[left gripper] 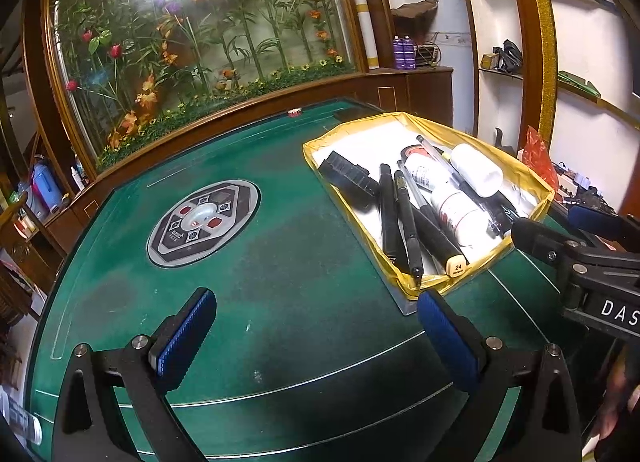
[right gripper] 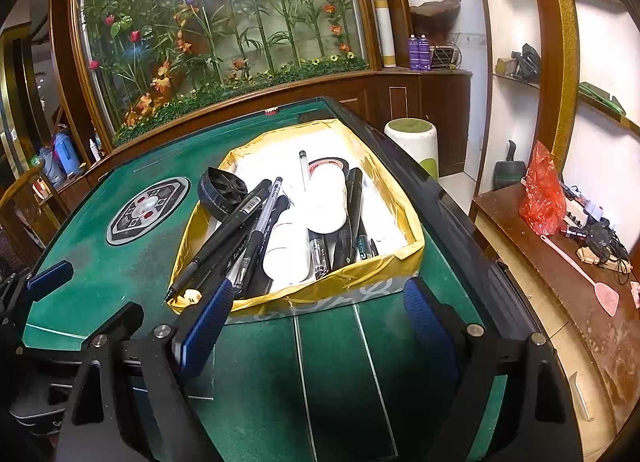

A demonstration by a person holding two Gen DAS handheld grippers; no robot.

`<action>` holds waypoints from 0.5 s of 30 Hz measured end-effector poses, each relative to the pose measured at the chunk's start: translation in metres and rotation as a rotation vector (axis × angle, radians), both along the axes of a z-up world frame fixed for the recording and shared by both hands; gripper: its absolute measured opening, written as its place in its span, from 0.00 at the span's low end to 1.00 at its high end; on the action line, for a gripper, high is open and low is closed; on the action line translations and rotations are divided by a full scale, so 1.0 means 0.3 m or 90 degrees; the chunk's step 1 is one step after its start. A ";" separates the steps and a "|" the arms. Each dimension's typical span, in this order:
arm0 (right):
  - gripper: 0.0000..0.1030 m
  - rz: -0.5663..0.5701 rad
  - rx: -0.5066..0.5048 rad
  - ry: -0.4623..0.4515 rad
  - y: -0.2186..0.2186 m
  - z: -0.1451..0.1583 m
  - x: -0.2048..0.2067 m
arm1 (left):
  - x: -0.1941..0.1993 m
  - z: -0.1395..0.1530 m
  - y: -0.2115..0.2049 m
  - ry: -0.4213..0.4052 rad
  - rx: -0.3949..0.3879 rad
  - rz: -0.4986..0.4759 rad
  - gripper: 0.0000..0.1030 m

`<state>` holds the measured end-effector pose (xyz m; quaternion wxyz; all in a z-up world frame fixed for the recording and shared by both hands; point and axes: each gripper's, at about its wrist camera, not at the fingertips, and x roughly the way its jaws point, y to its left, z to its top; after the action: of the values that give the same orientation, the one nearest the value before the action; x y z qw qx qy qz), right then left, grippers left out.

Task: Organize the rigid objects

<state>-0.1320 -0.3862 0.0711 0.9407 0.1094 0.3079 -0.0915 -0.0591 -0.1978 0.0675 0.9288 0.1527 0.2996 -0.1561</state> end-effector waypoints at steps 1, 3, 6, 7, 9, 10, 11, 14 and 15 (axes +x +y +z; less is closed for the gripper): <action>0.84 0.000 0.000 0.000 0.000 0.000 0.000 | 0.000 0.000 0.000 0.000 0.000 0.000 0.99; 0.84 0.000 0.001 0.000 0.000 -0.001 0.000 | -0.001 -0.001 -0.001 0.000 0.001 0.001 0.99; 0.84 0.000 0.000 0.001 0.000 0.000 0.001 | 0.000 0.000 -0.001 -0.001 0.001 0.000 0.99; 0.84 0.000 0.000 0.000 0.000 0.001 0.000 | 0.000 0.000 0.001 -0.001 0.002 0.000 0.99; 0.84 0.001 0.000 0.000 0.000 0.001 0.001 | 0.000 0.000 0.001 -0.001 0.001 0.000 0.99; 0.84 0.001 -0.001 0.000 0.000 0.001 0.000 | 0.000 0.000 0.000 -0.001 0.002 0.000 0.99; 0.84 0.000 -0.001 -0.001 0.000 0.001 0.000 | 0.000 -0.001 0.001 0.000 0.002 0.000 0.99; 0.84 0.001 -0.001 -0.001 0.003 -0.002 0.002 | -0.001 0.000 0.000 -0.001 0.002 0.000 0.99; 0.84 0.000 -0.001 0.000 0.003 -0.002 0.001 | 0.000 -0.001 0.000 0.000 0.003 0.000 0.99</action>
<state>-0.1316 -0.3853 0.0705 0.9408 0.1084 0.3079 -0.0915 -0.0590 -0.1980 0.0672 0.9285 0.1550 0.2997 -0.1552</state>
